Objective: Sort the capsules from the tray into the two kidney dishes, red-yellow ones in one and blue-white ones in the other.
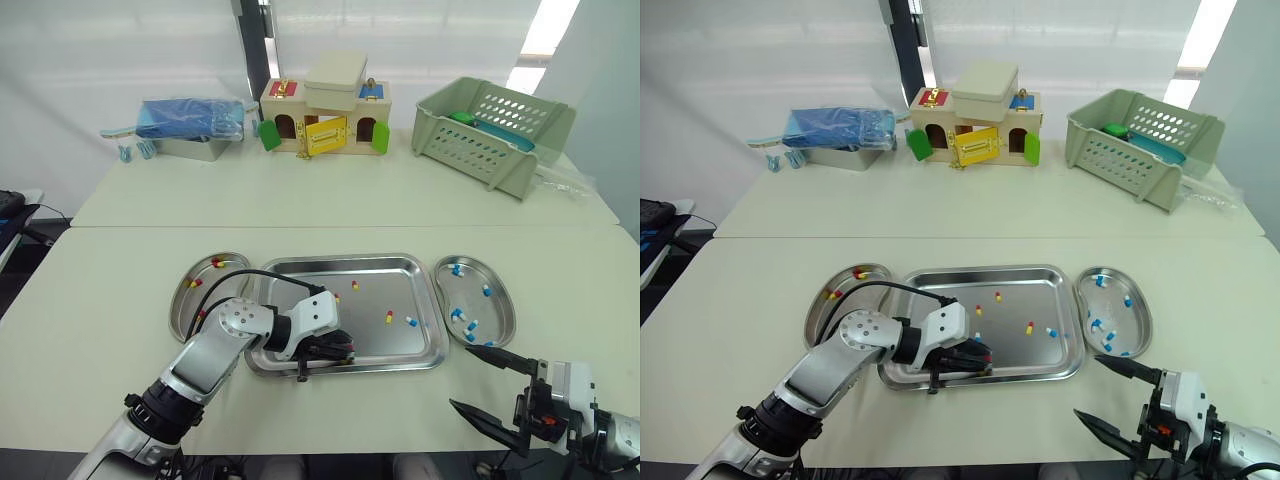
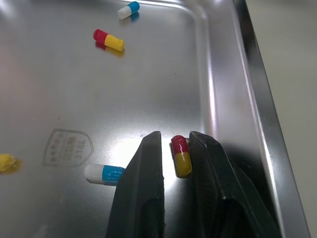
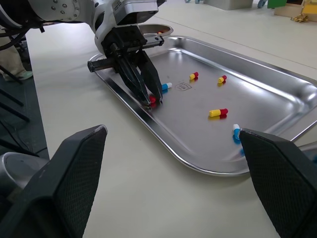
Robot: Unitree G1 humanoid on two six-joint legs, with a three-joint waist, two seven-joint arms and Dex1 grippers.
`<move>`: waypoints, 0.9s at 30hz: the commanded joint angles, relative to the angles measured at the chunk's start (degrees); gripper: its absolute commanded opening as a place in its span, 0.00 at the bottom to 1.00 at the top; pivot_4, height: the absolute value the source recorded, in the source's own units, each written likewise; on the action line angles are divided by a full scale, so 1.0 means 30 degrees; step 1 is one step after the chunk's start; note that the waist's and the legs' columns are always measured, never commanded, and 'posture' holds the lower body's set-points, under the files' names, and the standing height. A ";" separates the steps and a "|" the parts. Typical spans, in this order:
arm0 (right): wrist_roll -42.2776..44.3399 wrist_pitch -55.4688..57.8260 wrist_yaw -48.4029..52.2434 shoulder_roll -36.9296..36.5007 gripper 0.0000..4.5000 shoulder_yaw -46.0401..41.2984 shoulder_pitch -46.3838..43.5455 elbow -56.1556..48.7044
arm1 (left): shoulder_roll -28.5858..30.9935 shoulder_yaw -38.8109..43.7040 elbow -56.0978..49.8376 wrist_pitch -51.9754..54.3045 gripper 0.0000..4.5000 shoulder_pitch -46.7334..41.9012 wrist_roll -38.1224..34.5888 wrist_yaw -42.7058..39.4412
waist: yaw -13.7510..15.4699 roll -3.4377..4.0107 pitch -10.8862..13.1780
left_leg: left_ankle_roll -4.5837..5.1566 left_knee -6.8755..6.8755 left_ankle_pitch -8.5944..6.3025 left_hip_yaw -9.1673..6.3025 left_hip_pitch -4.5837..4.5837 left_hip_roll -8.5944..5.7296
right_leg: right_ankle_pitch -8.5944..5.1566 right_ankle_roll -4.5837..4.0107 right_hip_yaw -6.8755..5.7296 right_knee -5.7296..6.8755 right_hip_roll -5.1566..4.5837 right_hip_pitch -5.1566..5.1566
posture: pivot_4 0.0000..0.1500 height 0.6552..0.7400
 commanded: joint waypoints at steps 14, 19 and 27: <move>0.0270 0.0201 -0.0469 -0.0121 1.00 0.0015 -0.0041 -0.0949 | 0.0532 -0.0543 -0.0129 -0.0266 0.03 -0.0102 0.0913 -0.0282 | -0.0001 0.0001 -0.0004 | 0.0002 -0.0007 -0.0001 -0.0001 0.0060 0.0000 | 0.0000 0.0000 0.0000 -0.0008 0.0000 0.0067 | 1.00 1.00; 0.0254 0.0250 -0.0500 -0.0123 1.00 0.0054 -0.0168 -0.0883 | 0.0410 -0.0514 0.0031 -0.0377 0.01 -0.0110 0.0965 -0.0173 | 0.0000 0.0001 -0.0004 | 0.0002 -0.0014 -0.0002 0.0002 0.0104 0.0000 | -0.0001 0.0000 0.0003 -0.0014 0.0000 0.0104 | 1.00 1.00; 0.0260 0.0245 -0.0465 -0.0109 1.00 0.0100 -0.0280 -0.0838 | 0.0278 -0.0076 -0.0468 -0.0246 0.01 -0.0005 0.0098 -0.0537 | 0.0002 0.0000 -0.0003 | 0.0003 -0.0016 -0.0002 0.0004 0.0115 0.0000 | -0.0001 0.0001 0.0005 -0.0014 0.0000 0.0116 | 1.00 1.00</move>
